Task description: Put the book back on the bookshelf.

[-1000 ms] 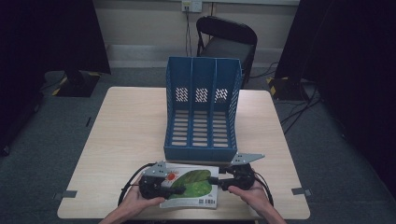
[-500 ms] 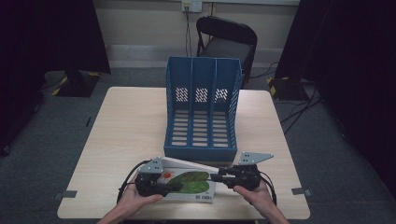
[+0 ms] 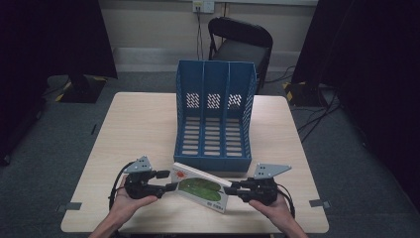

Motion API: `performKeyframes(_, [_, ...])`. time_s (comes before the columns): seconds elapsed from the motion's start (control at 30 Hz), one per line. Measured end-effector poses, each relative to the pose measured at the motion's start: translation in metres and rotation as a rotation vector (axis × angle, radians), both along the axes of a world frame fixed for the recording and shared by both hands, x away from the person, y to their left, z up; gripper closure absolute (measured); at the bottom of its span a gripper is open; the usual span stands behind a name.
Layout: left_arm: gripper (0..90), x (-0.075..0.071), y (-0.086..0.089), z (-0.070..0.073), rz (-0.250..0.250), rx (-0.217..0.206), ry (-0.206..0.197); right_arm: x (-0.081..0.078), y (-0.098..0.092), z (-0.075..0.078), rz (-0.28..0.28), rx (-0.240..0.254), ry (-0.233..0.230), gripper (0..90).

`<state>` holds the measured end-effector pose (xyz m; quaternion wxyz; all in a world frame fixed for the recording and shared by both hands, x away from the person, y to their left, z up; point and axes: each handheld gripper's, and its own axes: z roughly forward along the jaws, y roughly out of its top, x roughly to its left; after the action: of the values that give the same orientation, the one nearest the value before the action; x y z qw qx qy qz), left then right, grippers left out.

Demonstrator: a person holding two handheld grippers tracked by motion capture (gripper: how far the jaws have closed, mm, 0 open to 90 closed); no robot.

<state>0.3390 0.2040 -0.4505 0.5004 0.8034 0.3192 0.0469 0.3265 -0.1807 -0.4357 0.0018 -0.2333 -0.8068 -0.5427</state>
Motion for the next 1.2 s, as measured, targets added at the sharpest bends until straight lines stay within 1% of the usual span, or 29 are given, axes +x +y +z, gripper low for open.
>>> performKeyframes(0.07, [38.4, 0.003, 0.002, -0.003, 0.008, 0.010, 0.014, -0.001, 0.000, -0.001, 0.004, 0.000, 0.002, 74.8])
performKeyframes(0.1, [36.9, 0.004, 0.001, -0.005, 0.006, 0.020, 0.020, -0.002, -0.001, -0.002, 0.004, -0.002, 0.002, 74.7])
performKeyframes(0.13, [35.8, 0.006, -0.002, -0.008, -0.007, 0.038, 0.029, -0.004, 0.000, -0.002, 0.011, -0.004, -0.004, 74.5])
performKeyframes(0.17, [35.1, 0.006, -0.002, -0.008, -0.007, 0.038, 0.029, -0.004, 0.000, -0.002, 0.011, -0.004, -0.004, 74.5])
performKeyframes(0.2, [35.1, 0.007, -0.005, -0.010, -0.012, 0.046, 0.034, -0.005, 0.001, -0.002, 0.016, -0.007, -0.007, 74.2])
performKeyframes(0.27, [33.0, 0.008, -0.009, -0.012, -0.018, 0.069, 0.031, -0.006, 0.003, -0.002, 0.031, -0.002, -0.006, 73.2])
performKeyframes(0.33, [32.7, 0.010, -0.012, -0.014, -0.028, 0.076, 0.042, -0.007, 0.006, -0.003, 0.040, -0.001, -0.002, 71.1])
performKeyframes(0.37, [32.8, 0.011, -0.013, -0.015, -0.026, 0.080, 0.047, -0.007, 0.009, -0.004, 0.042, -0.002, 0.001, 68.4])
performKeyframes(0.4, [33.2, 0.013, -0.015, -0.016, -0.040, 0.074, 0.055, -0.009, 0.015, -0.006, 0.049, -0.014, 0.006, 66.9])
performKeyframes(0.43, [33.2, 0.013, -0.015, -0.016, -0.040, 0.074, 0.055, -0.009, 0.015, -0.006, 0.049, -0.014, 0.006, 66.9])
performKeyframes(0.47, [33.2, 0.012, -0.016, -0.017, -0.045, 0.079, 0.055, -0.010, 0.019, -0.007, 0.056, -0.027, 0.000, 66.1])
performKeyframes(0.5, [33.0, 0.012, -0.017, -0.017, -0.050, 0.086, 0.056, -0.011, 0.022, -0.008, 0.062, -0.031, 0.003, 65.2])
performKeyframes(0.53, [33.9, 0.012, -0.019, -0.017, -0.065, 0.087, 0.056, -0.011, 0.025, -0.010, 0.059, -0.033, 0.005, 64.7])
performKeyframes(0.57, [37.7, 0.011, -0.020, -0.017, -0.077, 0.090, 0.049, -0.012, 0.027, -0.010, 0.057, -0.039, 0.001, 64.2])
performKeyframes(0.63, [41.8, 0.009, -0.023, -0.017, -0.076, 0.098, 0.038, -0.012, 0.030, -0.012, 0.047, -0.042, 0.004, 60.0])
performKeyframes(0.7, [41.8, 0.009, -0.025, -0.016, -0.072, 0.109, 0.028, -0.013, 0.032, -0.013, 0.039, -0.053, -0.014, 58.8])
performKeyframes(0.8, [44.2, 0.010, -0.025, -0.017, -0.063, 0.107, 0.025, -0.014, 0.034, -0.013, 0.025, -0.053, -0.015, 53.4])
performKeyframes(0.87, [45.7, 0.010, -0.025, -0.017, -0.060, 0.108, 0.023, -0.014, 0.036, -0.015, 0.005, -0.057, -0.022, 50.5])
performKeyframes(0.93, [46.3, 0.009, -0.025, -0.018, -0.060, 0.112, 0.020, -0.012, 0.038, -0.016, -0.003, -0.058, -0.025, 50.7])
performKeyframes(1.0, [46.5, 0.008, -0.025, -0.018, -0.060, 0.112, 0.019, -0.010, 0.040, -0.018, 0.009, -0.057, -0.016, 54.8])
performKeyframes(1.2, [46.1, 0.005, -0.024, -0.017, -0.069, 0.121, 0.011, -0.008, 0.047, -0.020, 0.031, -0.063, -0.004, 57.4])
